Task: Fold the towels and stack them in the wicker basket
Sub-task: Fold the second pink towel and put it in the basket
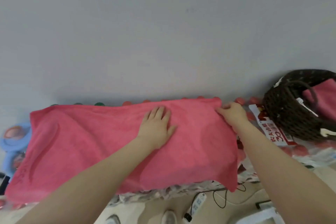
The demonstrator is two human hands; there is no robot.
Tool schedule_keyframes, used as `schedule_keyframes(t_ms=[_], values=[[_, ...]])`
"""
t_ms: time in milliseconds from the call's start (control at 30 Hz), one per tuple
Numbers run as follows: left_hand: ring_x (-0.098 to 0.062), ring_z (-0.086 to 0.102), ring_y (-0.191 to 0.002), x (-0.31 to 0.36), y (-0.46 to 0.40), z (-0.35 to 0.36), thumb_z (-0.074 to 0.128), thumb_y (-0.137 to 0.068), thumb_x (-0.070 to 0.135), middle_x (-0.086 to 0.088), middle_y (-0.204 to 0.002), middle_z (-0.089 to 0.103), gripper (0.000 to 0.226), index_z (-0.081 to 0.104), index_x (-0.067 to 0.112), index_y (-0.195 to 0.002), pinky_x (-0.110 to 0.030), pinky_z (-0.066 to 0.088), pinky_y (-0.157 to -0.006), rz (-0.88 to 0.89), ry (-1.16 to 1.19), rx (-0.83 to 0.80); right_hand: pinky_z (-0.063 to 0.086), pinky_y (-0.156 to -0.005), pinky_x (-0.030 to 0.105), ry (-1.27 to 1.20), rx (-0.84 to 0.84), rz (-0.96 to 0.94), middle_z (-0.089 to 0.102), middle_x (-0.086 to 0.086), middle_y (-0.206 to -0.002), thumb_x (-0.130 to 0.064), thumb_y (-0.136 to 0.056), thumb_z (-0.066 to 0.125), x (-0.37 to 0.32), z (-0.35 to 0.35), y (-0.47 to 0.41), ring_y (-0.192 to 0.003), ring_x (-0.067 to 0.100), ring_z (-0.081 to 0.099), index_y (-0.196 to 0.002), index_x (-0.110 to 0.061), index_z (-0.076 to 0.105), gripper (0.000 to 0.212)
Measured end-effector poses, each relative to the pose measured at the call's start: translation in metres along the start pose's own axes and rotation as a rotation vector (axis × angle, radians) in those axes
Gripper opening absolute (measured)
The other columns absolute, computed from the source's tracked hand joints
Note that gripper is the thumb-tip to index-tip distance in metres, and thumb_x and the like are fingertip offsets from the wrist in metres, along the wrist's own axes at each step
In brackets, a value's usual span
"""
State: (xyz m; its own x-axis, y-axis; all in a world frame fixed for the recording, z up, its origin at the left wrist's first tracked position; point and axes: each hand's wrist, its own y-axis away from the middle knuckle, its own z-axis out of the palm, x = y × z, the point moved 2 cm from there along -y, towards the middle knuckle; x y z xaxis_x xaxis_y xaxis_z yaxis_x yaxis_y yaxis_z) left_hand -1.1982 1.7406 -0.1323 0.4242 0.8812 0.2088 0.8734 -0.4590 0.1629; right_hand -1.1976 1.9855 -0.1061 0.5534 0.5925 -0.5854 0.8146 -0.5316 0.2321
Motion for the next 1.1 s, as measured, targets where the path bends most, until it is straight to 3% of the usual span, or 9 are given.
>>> schedule_keyframes(t_ms=[100, 200, 367, 433, 567, 733, 833, 933, 1100], values=[[-0.021, 0.000, -0.146, 0.008, 0.000, 0.007, 0.005, -0.084, 0.064, -0.005, -0.158, 0.002, 0.077, 0.007, 0.021, -0.148, -0.038, -0.002, -0.117, -0.050, -0.058, 0.023, 0.031, -0.066, 0.028, 0.047, -0.024, -0.115, 0.049, 0.005, -0.062, -0.019, -0.084, 0.063, 0.004, 0.000, -0.018, -0.072, 0.022, 0.047, -0.053, -0.016, 0.043, 0.036], [-0.019, 0.001, -0.146, 0.012, -0.004, 0.005, -0.013, -0.065, 0.063, -0.002, -0.158, 0.001, 0.095, 0.005, 0.022, -0.148, -0.037, -0.001, -0.117, -0.074, -0.068, 0.027, 0.034, -0.067, 0.027, 0.010, 0.069, -0.169, 0.054, 0.010, -0.075, -0.013, -0.085, 0.059, 0.004, -0.012, -0.036, -0.076, 0.021, 0.049, -0.067, -0.011, 0.053, 0.019], [-0.023, 0.002, -0.145, 0.014, -0.023, 0.001, 0.020, -0.093, 0.057, -0.003, -0.158, 0.002, 0.066, 0.009, 0.023, -0.148, -0.038, 0.002, -0.117, -0.113, -0.100, 0.034, 0.042, -0.067, 0.032, 0.006, 0.165, -0.113, 0.057, 0.013, -0.061, -0.011, -0.089, 0.048, 0.015, -0.026, -0.056, -0.074, 0.026, 0.061, -0.077, -0.001, 0.062, 0.020], [-0.023, 0.001, -0.146, 0.011, -0.023, 0.001, 0.023, -0.092, 0.059, -0.005, -0.158, 0.001, 0.068, 0.009, 0.023, -0.148, -0.038, 0.001, -0.117, -0.141, -0.083, 0.032, 0.045, -0.078, 0.039, 0.020, 0.134, -0.137, 0.065, 0.024, -0.085, -0.009, -0.091, 0.046, 0.016, -0.024, -0.049, -0.092, 0.036, 0.063, -0.094, 0.005, 0.062, 0.021], [-0.021, 0.003, -0.146, 0.002, -0.001, -0.007, 0.005, -0.075, 0.065, -0.008, -0.158, 0.001, 0.088, 0.010, 0.015, -0.148, -0.033, 0.002, -0.117, -0.087, 0.055, 0.116, 0.028, -0.108, 0.042, 0.264, 0.094, -0.429, 0.037, 0.028, -0.140, -0.016, -0.094, 0.044, -0.001, -0.001, 0.013, -0.131, 0.039, 0.035, -0.133, 0.008, 0.037, 0.046], [-0.021, 0.008, -0.145, -0.020, 0.071, -0.008, -0.002, -0.077, 0.051, -0.006, -0.157, 0.011, 0.082, 0.018, 0.013, -0.147, -0.029, -0.001, -0.115, -0.106, 0.045, 0.224, 0.006, -0.117, 0.038, 0.375, -0.208, -0.852, 0.012, 0.007, -0.157, -0.048, -0.088, 0.011, -0.040, 0.066, 0.142, -0.145, 0.022, 0.011, -0.148, -0.015, 0.018, 0.069], [-0.021, 0.007, -0.145, -0.056, 0.117, 0.001, -0.003, -0.075, 0.056, -0.004, -0.157, 0.010, 0.084, 0.015, 0.017, -0.147, -0.037, 0.004, -0.117, -0.261, -0.001, 0.237, 0.002, -0.117, 0.037, 0.508, -0.277, -0.984, 0.007, 0.003, -0.158, -0.051, -0.075, -0.005, -0.055, 0.112, 0.184, -0.146, 0.018, 0.004, -0.149, -0.020, 0.013, 0.082], [-0.020, 0.005, -0.146, -0.096, 0.161, 0.012, -0.007, -0.070, 0.065, -0.002, -0.158, 0.006, 0.091, 0.009, 0.021, -0.148, -0.038, 0.002, -0.117, -0.462, -0.047, 0.228, 0.004, -0.116, 0.038, 0.605, -0.230, -0.966, 0.011, 0.004, -0.158, -0.052, -0.075, -0.007, -0.050, 0.135, 0.197, -0.145, 0.019, 0.007, -0.148, -0.023, 0.014, 0.081], [-0.025, 0.007, -0.145, -0.129, 0.195, 0.017, -0.007, -0.070, 0.065, -0.008, -0.157, 0.010, 0.092, 0.014, 0.022, -0.148, -0.039, 0.003, -0.117, -0.550, 0.017, 0.276, 0.003, -0.117, 0.034, 0.632, -0.140, -0.748, 0.003, 0.004, -0.158, -0.055, -0.082, -0.003, -0.009, 0.109, 0.186, -0.146, 0.020, 0.004, -0.149, -0.021, 0.006, 0.076]])
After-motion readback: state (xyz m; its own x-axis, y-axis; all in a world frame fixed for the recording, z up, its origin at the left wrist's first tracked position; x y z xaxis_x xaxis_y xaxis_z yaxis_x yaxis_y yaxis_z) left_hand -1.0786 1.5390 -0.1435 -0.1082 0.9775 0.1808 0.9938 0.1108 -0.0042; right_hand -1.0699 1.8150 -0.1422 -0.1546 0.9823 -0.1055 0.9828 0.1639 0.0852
